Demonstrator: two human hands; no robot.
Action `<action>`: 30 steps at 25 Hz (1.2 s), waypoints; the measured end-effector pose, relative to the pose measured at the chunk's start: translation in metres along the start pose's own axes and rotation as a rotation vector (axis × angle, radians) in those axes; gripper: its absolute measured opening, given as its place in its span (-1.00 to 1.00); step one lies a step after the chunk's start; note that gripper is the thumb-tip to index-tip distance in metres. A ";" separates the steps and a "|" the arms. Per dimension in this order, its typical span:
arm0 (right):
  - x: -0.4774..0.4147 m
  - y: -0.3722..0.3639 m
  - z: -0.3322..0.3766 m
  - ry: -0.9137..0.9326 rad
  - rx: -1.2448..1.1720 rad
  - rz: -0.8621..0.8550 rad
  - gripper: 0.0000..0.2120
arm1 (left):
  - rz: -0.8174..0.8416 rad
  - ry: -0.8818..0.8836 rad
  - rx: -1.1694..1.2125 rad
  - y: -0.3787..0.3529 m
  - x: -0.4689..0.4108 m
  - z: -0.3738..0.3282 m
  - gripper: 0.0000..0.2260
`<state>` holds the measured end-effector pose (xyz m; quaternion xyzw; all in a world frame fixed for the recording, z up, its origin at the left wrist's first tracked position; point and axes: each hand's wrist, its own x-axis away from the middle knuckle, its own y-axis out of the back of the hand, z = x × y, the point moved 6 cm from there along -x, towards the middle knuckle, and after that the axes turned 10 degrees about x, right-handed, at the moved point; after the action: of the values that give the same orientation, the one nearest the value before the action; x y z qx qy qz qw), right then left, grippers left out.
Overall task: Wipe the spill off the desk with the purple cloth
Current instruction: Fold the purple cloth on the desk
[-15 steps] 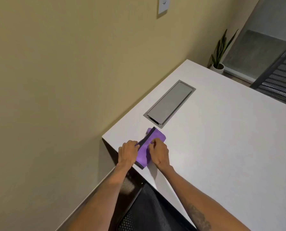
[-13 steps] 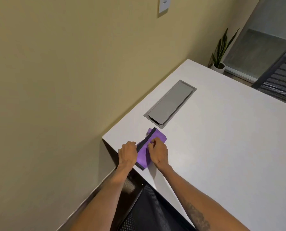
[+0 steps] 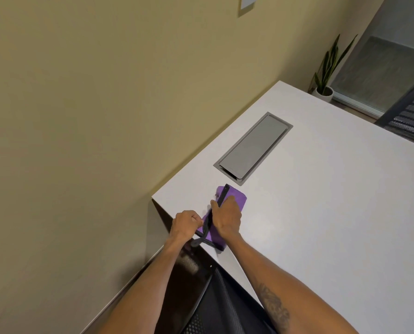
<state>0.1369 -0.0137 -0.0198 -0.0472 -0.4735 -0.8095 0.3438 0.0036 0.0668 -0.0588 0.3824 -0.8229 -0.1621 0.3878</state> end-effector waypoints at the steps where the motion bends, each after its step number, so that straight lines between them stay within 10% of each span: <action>1: 0.002 -0.002 0.002 -0.004 0.035 0.011 -0.56 | 0.081 0.016 0.076 -0.001 0.001 0.005 -0.94; 13: 0.007 -0.018 0.011 0.149 0.420 -0.112 -0.69 | 0.258 0.049 0.269 -0.002 0.009 0.028 -0.82; 24: 0.010 0.021 -0.016 0.129 0.061 -0.059 -0.78 | 0.001 -0.061 -0.037 0.005 0.017 -0.018 -0.72; 30: 0.030 0.068 -0.039 0.229 -0.047 0.087 -0.47 | -0.121 -0.246 -0.012 -0.008 0.047 -0.083 -0.72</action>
<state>0.1649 -0.0819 0.0211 0.0171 -0.4096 -0.8048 0.4292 0.0516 0.0284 0.0152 0.4063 -0.8386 -0.2357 0.2760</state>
